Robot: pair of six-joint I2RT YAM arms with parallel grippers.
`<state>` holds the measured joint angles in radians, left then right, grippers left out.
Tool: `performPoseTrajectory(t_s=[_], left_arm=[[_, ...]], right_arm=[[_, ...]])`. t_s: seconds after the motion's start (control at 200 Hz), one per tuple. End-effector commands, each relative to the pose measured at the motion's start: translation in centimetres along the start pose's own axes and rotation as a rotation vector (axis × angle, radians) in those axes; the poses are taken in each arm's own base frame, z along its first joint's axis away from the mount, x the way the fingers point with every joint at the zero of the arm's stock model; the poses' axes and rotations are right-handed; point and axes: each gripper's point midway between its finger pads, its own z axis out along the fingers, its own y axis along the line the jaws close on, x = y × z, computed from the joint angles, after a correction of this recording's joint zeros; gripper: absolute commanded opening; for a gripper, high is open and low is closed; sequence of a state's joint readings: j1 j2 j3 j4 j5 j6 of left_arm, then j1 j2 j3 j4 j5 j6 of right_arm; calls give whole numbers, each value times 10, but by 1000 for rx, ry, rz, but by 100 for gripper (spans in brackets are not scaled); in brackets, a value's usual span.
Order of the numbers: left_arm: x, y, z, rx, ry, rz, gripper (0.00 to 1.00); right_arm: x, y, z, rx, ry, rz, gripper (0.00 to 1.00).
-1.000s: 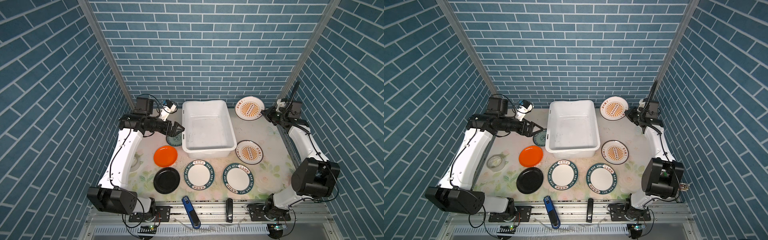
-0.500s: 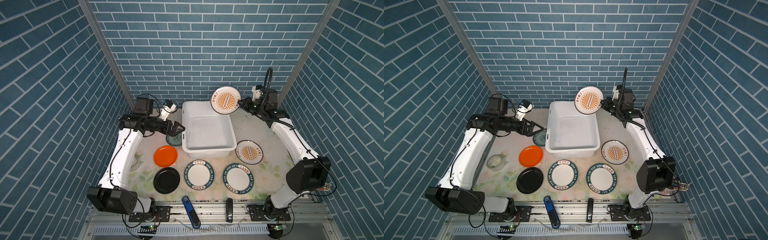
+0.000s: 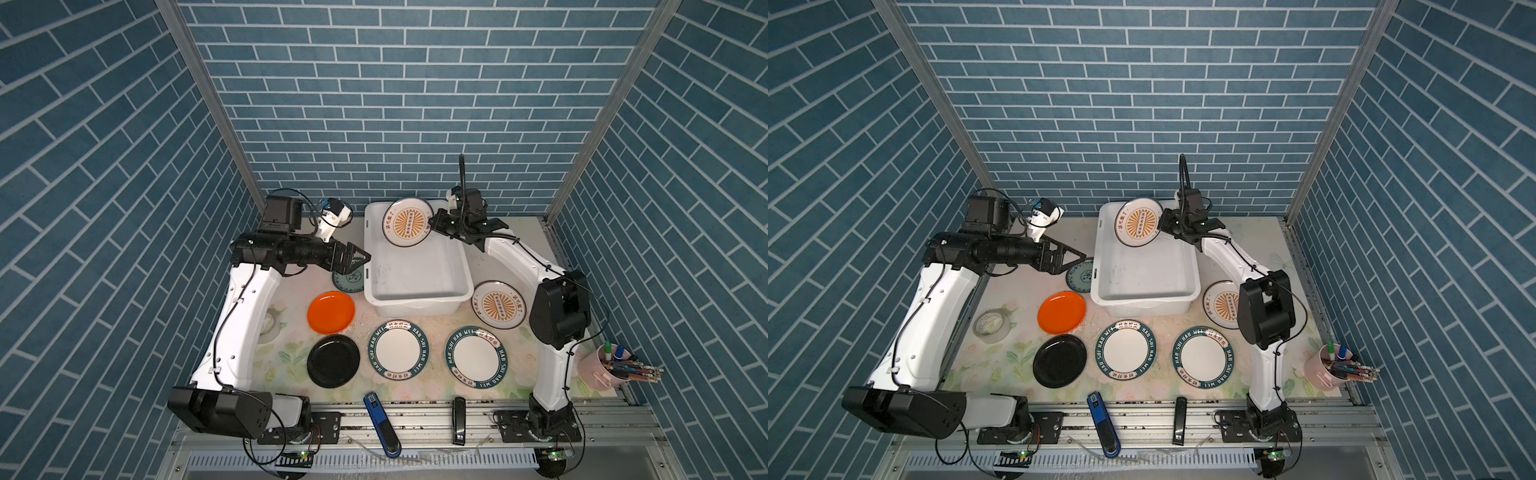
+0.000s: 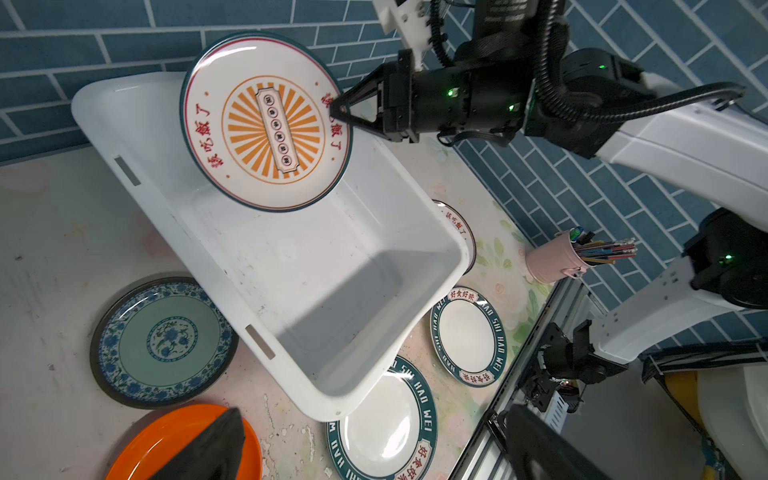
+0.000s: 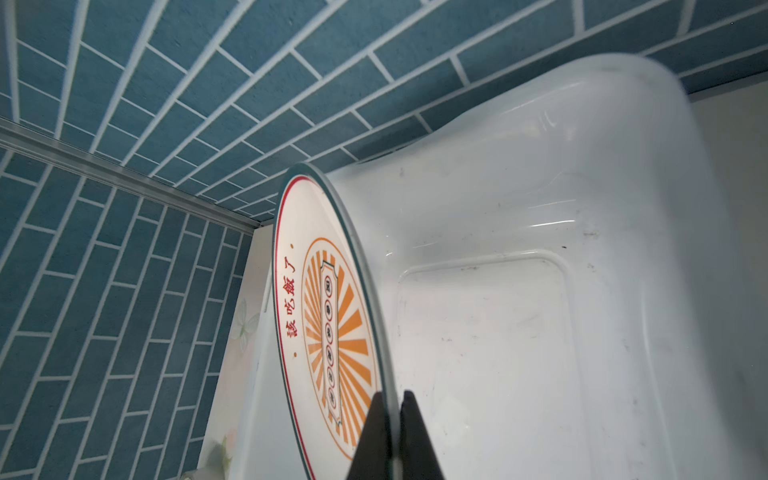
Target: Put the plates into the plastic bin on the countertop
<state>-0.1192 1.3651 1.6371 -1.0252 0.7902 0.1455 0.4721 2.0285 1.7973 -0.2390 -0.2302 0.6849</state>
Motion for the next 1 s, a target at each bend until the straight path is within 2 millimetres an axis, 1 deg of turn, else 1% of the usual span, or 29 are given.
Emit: performPoseTrajectory(t_s=[0.0,0.11,0.19,0.42,0.535,0.545,0.565,0.995], left_arm=[[-3,-8,-4,34,-22,4,99],[-2,-9,-5,33,-22,5,100],[-2,-8,-4,36,-23,2,99],[-1,-10,-5,39,-26,-1,100],[0,-10,-5,37,-25,-1,100],[0,-10,-5,37,-25,-2,99],[0,-10,-5,37,-26,-1,100],[2,-8,-3,40,-21,-11,99]], right_arm=[[-18,13,9,-31,-62,28,0],[-10,8,23,-19,-44,47,0],[-5,0,30,-2,-42,69,0],[7,-8,49,3,-8,101,0],[6,-10,50,4,-11,110,0],[14,-18,59,18,6,115,0],[17,-22,63,25,13,117,0],[29,-36,84,30,25,147,0]])
